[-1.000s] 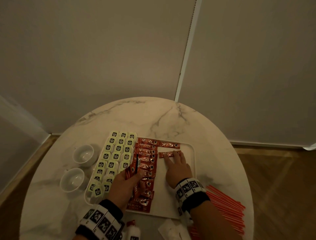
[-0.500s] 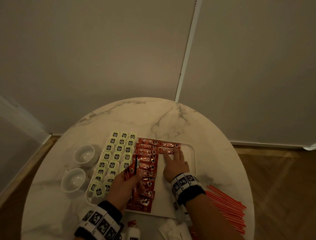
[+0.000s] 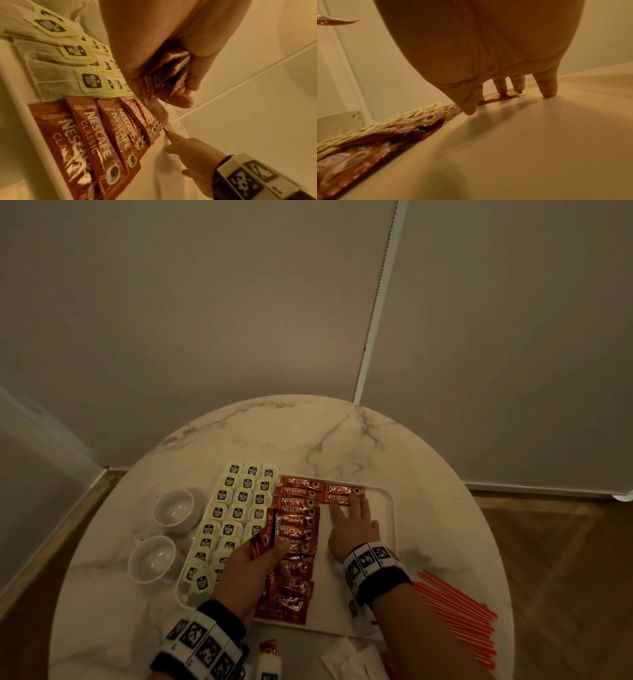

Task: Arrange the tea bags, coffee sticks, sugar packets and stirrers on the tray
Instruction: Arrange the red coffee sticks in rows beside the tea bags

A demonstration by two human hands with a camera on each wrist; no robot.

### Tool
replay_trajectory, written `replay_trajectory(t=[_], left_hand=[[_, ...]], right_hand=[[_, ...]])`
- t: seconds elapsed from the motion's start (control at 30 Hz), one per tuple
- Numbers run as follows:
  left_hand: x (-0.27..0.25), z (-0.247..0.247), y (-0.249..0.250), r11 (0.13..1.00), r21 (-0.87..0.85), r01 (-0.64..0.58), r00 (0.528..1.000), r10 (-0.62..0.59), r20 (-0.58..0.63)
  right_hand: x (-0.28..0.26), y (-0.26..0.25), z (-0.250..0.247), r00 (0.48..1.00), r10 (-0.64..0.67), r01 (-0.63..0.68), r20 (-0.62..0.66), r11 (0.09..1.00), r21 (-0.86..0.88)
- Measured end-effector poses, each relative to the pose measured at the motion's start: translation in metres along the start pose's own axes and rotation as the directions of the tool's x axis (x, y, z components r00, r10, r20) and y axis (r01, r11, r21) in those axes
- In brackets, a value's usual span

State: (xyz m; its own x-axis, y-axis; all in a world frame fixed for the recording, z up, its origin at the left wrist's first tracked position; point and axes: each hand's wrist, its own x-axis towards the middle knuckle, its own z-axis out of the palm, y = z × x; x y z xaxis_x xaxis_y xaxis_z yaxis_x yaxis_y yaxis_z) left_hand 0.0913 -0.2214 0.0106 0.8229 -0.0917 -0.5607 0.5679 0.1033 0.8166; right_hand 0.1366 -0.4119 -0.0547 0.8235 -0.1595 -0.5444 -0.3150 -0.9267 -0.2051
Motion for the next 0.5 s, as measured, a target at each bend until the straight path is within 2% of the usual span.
replay_trajectory(t=[0.5], left_hand=[[0.0034,0.0007,-0.0015,0.999,-0.039,0.004,1.0,-0.004,0.004]], right_hand=[[-0.0014,0.0077,0.0007,0.996,-0.085,0.085,-0.012,0.996,0.028]])
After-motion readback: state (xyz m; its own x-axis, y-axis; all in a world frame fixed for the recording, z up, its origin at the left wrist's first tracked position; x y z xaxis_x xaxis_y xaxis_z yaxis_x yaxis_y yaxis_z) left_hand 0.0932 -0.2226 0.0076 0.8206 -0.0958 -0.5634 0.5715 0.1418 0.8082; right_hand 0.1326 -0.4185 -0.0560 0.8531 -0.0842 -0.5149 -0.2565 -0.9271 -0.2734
